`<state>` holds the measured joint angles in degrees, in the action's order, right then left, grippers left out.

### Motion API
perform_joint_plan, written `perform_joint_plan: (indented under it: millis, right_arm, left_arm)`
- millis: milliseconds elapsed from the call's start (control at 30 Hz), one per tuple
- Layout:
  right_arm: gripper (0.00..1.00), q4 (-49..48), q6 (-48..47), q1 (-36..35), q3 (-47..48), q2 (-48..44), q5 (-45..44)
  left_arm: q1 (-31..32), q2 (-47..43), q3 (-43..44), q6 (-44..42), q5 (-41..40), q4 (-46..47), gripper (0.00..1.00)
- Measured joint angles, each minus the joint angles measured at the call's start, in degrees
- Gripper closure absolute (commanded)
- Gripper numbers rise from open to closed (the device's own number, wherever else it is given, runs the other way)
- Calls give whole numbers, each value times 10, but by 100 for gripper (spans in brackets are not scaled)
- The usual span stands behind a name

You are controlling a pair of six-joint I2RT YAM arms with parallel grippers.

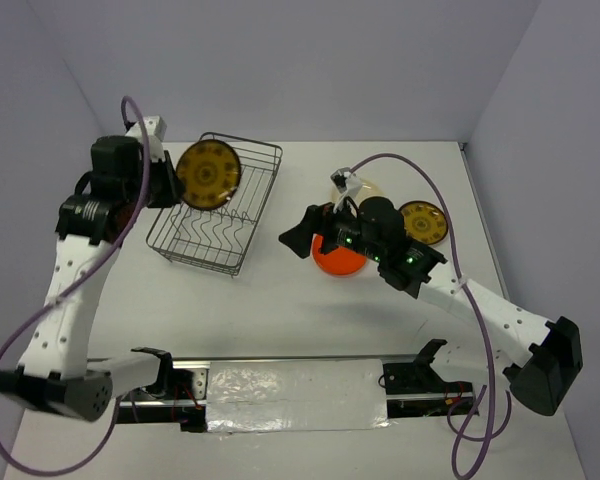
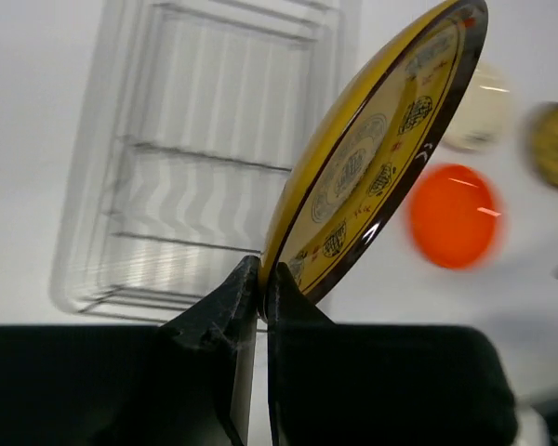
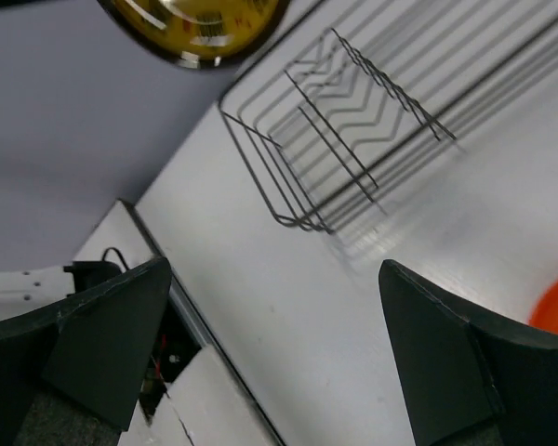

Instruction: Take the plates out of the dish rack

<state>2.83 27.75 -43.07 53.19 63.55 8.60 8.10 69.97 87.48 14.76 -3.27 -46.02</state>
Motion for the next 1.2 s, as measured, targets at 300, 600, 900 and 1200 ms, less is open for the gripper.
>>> perform_joint_plan:
  millis: [300, 600, 900, 1200]
  right_arm:
    - [28, -53, -8, -3, 9, -1, 21]
    - [49, -80, 5, 0, 11, -40, -7]
    - [9, -75, 34, 12, -39, -110, -132]
    - [13, -117, 40, 7, -50, -145, -109]
  left_arm:
    - [9, -167, -195, 136, 404, 196, 100]
    - [22, -130, -268, 174, 488, 242, 100]
    - [26, -113, -262, 183, 475, 251, 100]
    - [27, -110, -262, 184, 453, 251, 100]
